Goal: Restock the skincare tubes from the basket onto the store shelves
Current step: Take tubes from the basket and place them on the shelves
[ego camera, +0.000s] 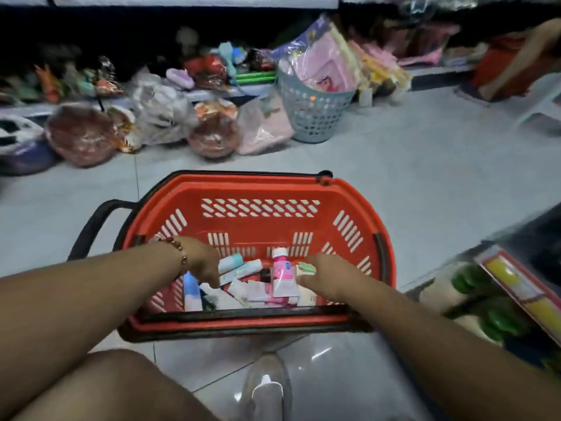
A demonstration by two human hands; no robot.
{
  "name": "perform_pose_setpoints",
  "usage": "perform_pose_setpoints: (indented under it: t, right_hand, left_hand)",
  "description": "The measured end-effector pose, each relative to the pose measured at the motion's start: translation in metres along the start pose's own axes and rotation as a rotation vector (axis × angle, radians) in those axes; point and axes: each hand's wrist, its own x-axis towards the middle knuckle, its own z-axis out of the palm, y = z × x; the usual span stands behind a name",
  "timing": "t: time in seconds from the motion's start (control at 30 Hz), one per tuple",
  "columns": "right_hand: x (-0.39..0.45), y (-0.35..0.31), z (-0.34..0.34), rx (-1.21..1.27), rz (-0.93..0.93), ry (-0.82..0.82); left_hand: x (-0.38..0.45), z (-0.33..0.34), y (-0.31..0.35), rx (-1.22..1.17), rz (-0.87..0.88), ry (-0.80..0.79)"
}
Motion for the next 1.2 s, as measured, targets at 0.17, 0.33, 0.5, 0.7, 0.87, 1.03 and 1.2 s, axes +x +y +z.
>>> perform_pose_setpoints:
  t: [0.17,0.33,0.5,0.7,0.87,1.03,1.2]
  right_hand:
    - [0.083,0.008,0.035,-0.115,0.029,-0.300]
    - [0.157,0.013,0.082,-0.084,0.101,-0.390]
    - [0.212,0.018,0.129,0.124,0.268,-0.389]
    - [0.213,0.029,0.123,0.299,0.370,-0.252]
    - [0.184,0.015,0.067,0.563,0.383,-0.559]
    - [0.124,0.016,0.020,0.776,0.436,-0.518]
    - [0.047,0.035,-0.025,1.004,0.420,-0.480]
  left_hand:
    - [0.065,0.010,0.014,0.054,0.135,0.134]
    - [0.135,0.037,0.034,0.006,0.201,0.081]
    - [0.175,0.058,0.055,-0.083,0.208,0.053]
    - [0.202,0.050,0.065,-0.401,0.277,-0.094]
    - [0.192,0.052,0.064,-0.496,0.379,0.123]
    - [0.147,0.022,0.060,-0.518,0.424,0.368]
    - [0.079,-0.013,0.050,-0.801,0.440,0.443]
